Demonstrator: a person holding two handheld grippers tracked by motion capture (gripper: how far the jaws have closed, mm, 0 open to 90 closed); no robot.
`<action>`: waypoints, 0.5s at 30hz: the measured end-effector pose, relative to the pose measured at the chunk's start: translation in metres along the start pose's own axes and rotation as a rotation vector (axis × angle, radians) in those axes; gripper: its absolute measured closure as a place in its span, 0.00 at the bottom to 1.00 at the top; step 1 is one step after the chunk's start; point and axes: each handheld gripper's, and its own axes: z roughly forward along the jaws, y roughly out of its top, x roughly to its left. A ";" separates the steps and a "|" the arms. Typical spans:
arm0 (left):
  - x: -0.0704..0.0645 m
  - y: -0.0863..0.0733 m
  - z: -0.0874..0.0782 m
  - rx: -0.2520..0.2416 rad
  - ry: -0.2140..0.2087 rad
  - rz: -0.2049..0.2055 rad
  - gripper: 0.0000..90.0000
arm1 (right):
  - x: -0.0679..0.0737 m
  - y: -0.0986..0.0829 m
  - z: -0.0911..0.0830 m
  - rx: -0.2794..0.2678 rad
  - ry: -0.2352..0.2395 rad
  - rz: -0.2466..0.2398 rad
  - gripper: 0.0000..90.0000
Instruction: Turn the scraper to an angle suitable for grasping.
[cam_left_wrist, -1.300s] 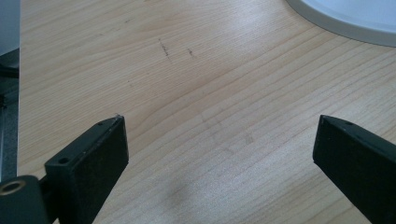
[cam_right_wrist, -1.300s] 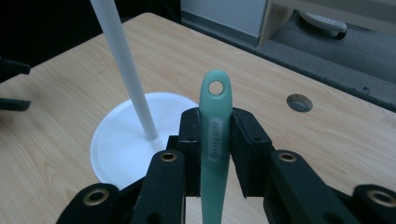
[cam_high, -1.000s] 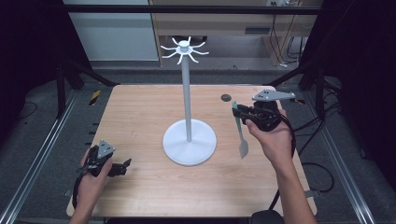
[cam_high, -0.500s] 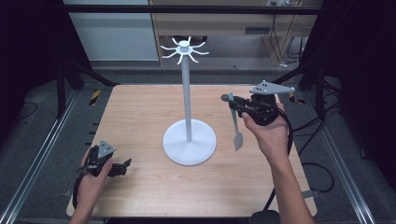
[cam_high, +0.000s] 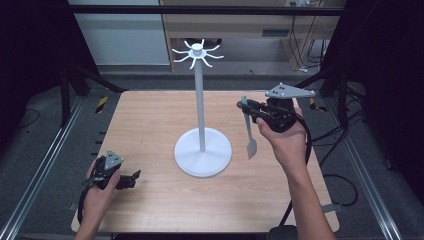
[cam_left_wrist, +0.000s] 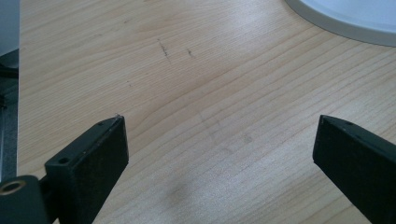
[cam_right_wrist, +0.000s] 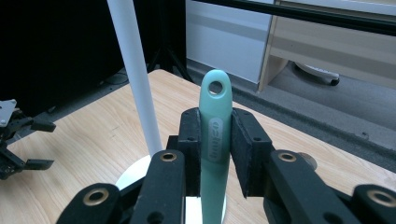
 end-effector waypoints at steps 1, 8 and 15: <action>0.000 0.000 0.000 0.002 0.000 0.000 0.04 | 0.000 0.000 0.000 0.000 0.001 -0.001 0.83; 0.000 0.000 0.000 -0.002 0.000 0.001 0.04 | 0.004 0.007 -0.001 -0.020 0.004 0.002 0.83; 0.000 0.000 -0.001 -0.002 0.001 -0.001 0.04 | 0.014 0.017 -0.001 -0.052 0.026 -0.010 0.83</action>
